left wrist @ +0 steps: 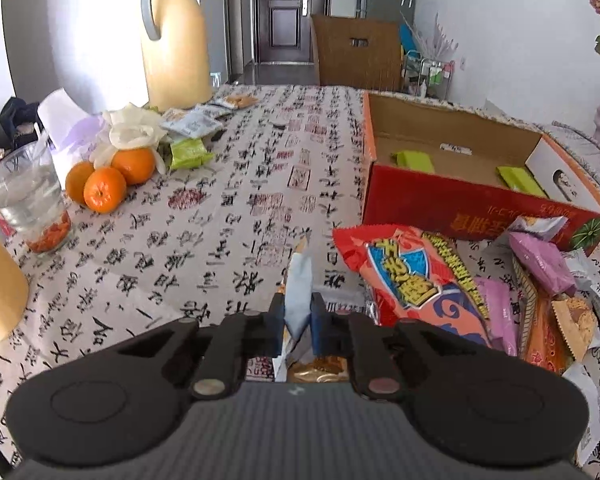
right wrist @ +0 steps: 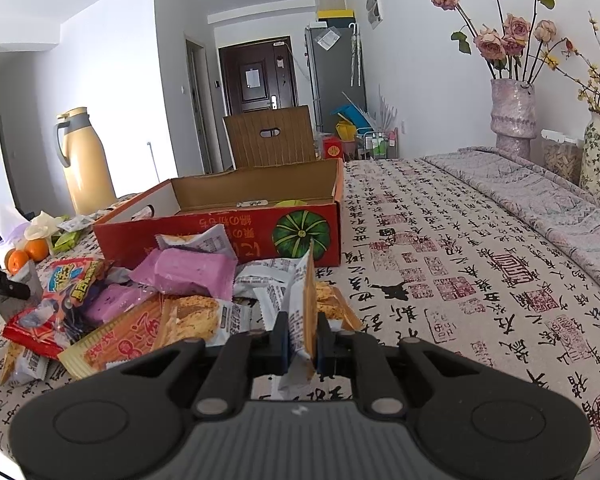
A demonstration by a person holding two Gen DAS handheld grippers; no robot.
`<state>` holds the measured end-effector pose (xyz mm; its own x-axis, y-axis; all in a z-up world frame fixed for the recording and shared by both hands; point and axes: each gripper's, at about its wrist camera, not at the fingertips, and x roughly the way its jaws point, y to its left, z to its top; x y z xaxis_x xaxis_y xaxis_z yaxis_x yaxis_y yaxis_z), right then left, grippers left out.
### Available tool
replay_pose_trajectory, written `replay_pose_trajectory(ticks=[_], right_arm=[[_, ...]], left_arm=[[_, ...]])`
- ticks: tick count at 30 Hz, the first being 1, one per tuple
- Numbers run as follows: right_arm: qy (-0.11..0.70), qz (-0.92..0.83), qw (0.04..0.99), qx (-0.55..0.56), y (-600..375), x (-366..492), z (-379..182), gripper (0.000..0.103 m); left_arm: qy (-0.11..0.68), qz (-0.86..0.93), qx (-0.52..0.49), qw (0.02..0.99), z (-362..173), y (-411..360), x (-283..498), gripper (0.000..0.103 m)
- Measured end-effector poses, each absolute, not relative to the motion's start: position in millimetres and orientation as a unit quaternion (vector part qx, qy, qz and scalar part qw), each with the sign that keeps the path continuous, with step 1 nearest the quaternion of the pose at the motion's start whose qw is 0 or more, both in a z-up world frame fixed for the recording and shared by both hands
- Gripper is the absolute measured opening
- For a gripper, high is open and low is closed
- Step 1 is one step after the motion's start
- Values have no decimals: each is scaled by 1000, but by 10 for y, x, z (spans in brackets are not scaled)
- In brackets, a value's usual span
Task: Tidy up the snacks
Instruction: 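Carry both white packets over the cardboard box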
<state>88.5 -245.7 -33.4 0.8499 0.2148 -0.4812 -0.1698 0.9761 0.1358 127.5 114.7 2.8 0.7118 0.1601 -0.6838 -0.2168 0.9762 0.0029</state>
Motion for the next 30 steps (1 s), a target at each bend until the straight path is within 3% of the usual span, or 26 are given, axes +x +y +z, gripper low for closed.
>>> replay_pose_trajectory(ticks=[18, 30], right_arm=[[212, 120, 969, 38, -2327, 1064, -69, 12], [166, 131, 976, 44, -2158, 1686, 273, 12]], left_arm=[[291, 68, -7, 954, 584, 877, 1386, 13], [238, 27, -31, 970, 912, 578, 1868, 13]])
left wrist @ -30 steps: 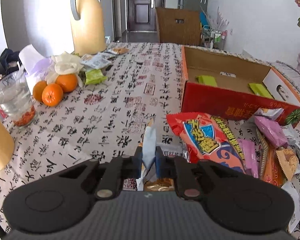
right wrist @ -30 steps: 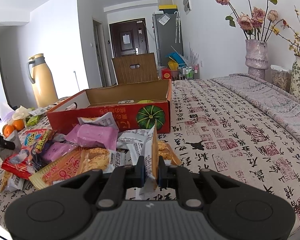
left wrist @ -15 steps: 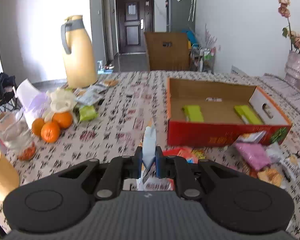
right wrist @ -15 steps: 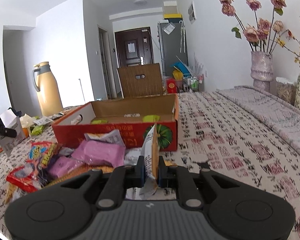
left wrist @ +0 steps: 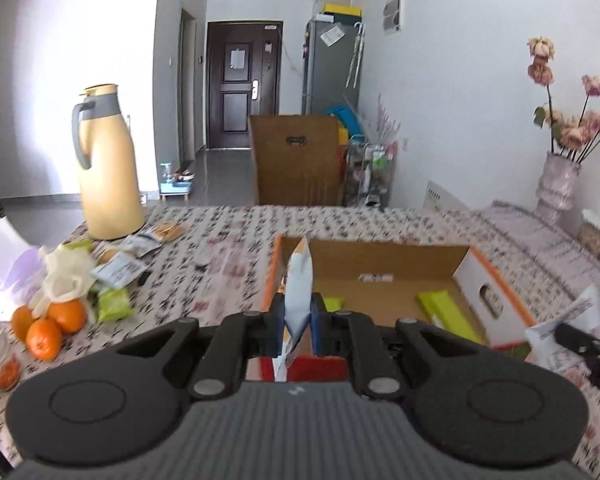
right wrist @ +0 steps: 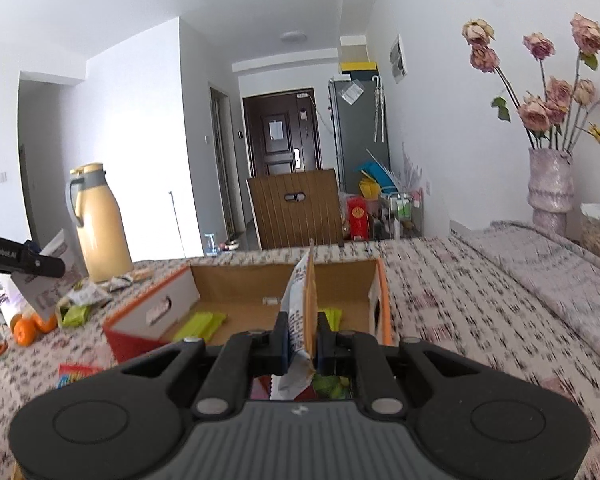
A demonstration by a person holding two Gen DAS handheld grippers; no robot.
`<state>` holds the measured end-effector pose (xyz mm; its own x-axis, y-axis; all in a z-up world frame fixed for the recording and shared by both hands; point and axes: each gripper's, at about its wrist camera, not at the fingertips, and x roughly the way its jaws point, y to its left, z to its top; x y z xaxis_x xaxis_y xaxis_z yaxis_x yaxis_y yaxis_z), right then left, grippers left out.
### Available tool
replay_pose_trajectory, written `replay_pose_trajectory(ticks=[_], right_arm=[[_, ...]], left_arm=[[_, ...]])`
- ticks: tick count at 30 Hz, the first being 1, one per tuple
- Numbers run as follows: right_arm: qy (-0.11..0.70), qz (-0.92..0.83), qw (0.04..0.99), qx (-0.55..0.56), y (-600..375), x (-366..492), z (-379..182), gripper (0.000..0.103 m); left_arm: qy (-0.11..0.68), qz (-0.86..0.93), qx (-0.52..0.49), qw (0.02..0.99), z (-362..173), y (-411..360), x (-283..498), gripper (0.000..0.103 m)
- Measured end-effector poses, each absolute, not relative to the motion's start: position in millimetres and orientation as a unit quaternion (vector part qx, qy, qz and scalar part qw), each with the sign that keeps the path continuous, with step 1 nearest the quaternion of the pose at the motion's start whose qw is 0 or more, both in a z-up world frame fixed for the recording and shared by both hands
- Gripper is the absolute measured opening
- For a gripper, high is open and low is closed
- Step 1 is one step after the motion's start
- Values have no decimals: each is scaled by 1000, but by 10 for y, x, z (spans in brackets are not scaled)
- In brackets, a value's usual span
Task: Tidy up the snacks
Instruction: 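Carry both white packets over the cardboard box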
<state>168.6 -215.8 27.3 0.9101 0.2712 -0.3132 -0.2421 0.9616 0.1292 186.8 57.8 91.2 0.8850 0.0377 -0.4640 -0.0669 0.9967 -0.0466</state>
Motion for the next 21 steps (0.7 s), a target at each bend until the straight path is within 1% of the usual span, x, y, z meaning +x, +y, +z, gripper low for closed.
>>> replay_pose_trajectory(ticks=[10, 17, 21], right_arm=[[165, 142, 975, 48, -1870, 2435, 411, 11], [198, 135, 970, 51, -1697, 2823, 237, 12], [212, 125, 968, 46, -1654, 2941, 84, 12]], left_arm=[[225, 4, -24, 974, 942, 293, 2489, 13], [249, 14, -25, 968, 661, 269, 2906, 13], [263, 7, -33, 964, 485, 339, 3007, 13]])
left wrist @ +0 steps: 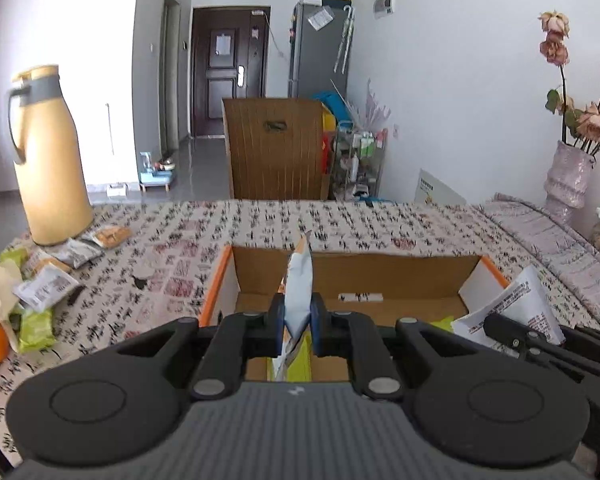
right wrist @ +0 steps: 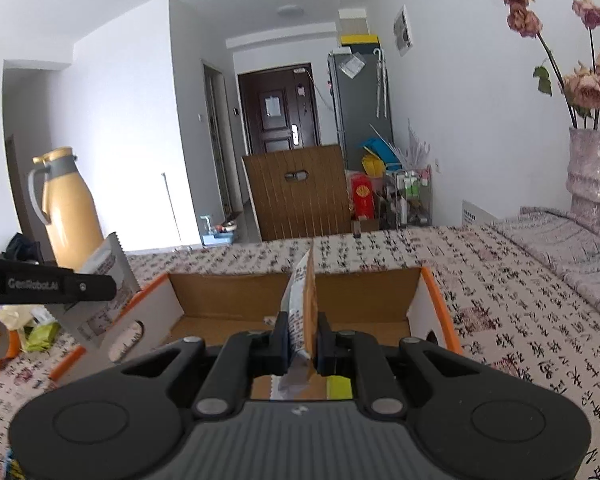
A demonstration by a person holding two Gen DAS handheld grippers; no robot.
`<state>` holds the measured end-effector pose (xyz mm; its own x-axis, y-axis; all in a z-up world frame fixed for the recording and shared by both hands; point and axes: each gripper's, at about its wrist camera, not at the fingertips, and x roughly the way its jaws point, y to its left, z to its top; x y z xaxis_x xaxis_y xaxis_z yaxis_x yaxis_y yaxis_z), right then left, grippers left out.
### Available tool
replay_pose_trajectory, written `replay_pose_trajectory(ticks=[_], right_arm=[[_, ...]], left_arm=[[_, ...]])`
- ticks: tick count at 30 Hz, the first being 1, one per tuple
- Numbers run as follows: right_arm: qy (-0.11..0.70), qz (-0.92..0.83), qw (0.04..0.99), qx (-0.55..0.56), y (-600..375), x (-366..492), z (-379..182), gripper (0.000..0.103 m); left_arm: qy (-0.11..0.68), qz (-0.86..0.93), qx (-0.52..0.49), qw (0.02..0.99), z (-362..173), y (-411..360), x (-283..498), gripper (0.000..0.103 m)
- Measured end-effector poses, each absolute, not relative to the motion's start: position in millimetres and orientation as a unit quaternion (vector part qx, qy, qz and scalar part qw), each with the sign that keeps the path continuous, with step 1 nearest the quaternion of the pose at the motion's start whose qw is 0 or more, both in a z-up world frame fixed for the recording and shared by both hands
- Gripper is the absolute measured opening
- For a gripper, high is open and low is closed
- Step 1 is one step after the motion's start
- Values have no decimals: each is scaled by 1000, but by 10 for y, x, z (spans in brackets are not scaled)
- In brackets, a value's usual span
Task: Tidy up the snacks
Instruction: 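Carry both white packets over the cardboard box, then open both grippers to drop the white packets into the box, then withdraw both tools from the box toward the snack pile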
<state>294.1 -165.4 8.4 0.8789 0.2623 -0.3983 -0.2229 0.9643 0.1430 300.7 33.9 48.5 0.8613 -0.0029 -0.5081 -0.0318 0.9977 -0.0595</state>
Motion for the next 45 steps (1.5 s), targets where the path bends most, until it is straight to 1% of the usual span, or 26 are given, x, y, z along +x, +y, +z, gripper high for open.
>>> replay_pose_trajectory(ticks=[6, 8, 10, 11, 12, 13, 14, 15, 19, 30, 38, 45], right_arm=[[227, 127, 964, 45, -1671, 2991, -33, 12], [235, 129, 962, 45, -1665, 2999, -51, 16], [238, 123, 963, 42, -1669, 3003, -65, 18], [240, 122, 962, 44, -1677, 3000, -64, 31], [240, 121, 962, 48, -1691, 2993, -61, 55], [238, 116, 963, 49, -1701, 2977, -53, 68], [235, 110, 965, 48, -1705, 2961, -46, 91], [229, 105, 966, 48, -1709, 2942, -40, 103], [223, 99, 968, 59, -1747, 2913, -19, 103], [224, 98, 968, 60, -1750, 2923, 5, 103], [199, 107, 973, 51, -1715, 2732, 215, 103], [187, 108, 976, 39, -1735, 2467, 337, 103]], left_arm=[[275, 2, -46, 960, 312, 443, 3074, 13], [275, 2, -50, 960, 285, 470, 3066, 14], [271, 6, -47, 961, 280, 473, 3052, 23], [268, 8, -48, 962, 290, 475, 3038, 44], [261, 12, -47, 964, 302, 473, 3020, 72], [250, 21, -43, 967, 320, 465, 2983, 84], [241, 30, -40, 969, 337, 458, 2950, 103], [231, 36, -38, 971, 360, 455, 2917, 103], [218, 31, -44, 974, 424, 468, 2863, 103], [216, 29, -39, 975, 482, 426, 2834, 103], [193, 23, -30, 980, 721, 341, 2631, 103], [176, 26, -21, 984, 878, 326, 2296, 103]])
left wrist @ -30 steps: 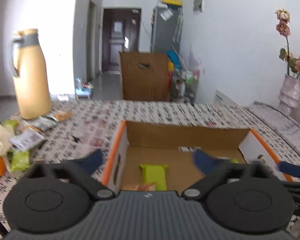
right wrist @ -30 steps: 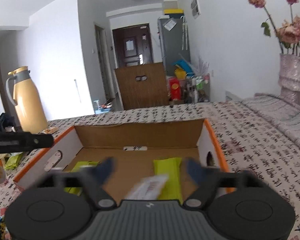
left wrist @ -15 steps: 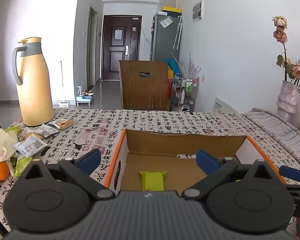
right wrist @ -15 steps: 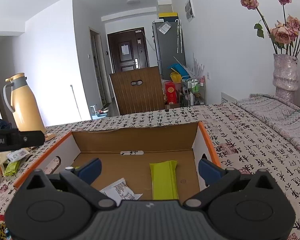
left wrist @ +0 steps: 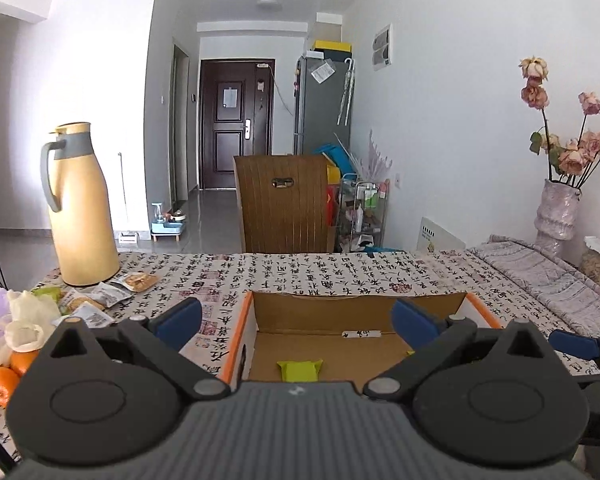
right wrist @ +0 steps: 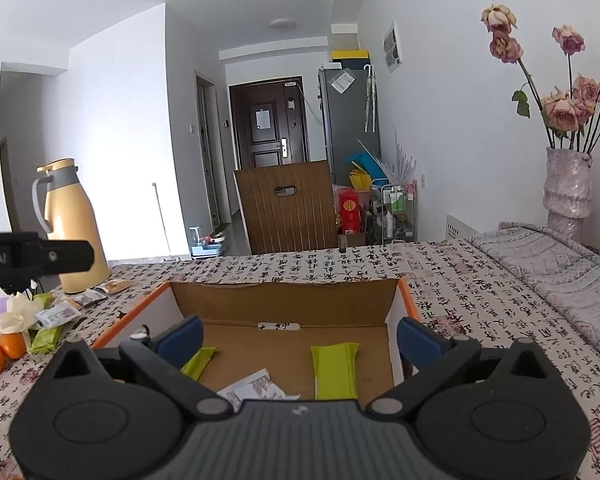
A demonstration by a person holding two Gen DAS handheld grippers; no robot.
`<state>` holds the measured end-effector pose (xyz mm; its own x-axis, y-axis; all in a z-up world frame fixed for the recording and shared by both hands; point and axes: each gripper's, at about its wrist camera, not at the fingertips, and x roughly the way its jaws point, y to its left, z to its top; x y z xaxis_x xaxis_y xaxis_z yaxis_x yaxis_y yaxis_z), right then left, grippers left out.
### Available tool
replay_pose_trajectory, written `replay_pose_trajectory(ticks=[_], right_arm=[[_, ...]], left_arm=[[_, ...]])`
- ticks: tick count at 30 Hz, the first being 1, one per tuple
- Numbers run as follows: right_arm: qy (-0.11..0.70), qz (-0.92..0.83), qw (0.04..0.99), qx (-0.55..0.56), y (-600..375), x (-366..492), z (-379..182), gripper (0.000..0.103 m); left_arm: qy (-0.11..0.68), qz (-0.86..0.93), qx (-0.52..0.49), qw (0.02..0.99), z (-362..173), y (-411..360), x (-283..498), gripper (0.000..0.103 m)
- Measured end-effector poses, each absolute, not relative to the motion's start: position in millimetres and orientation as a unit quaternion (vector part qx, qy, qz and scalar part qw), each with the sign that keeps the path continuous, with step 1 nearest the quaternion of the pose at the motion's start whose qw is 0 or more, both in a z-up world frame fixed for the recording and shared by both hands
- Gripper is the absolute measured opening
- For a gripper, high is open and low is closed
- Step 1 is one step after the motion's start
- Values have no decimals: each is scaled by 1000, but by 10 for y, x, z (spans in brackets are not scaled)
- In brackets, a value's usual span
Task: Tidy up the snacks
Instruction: 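Withdraw both tools from the box toward the snack pile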
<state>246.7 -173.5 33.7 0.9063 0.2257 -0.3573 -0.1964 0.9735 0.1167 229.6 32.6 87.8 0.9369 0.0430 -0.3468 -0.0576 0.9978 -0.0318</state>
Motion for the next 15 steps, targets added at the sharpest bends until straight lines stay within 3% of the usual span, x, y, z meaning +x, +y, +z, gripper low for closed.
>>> replay_pose_trajectory(ticks=[15], right_arm=[[177, 128, 975, 45, -1890, 1600, 274, 103]], left_arm=[[171, 23, -22, 985, 824, 298, 1309, 103]])
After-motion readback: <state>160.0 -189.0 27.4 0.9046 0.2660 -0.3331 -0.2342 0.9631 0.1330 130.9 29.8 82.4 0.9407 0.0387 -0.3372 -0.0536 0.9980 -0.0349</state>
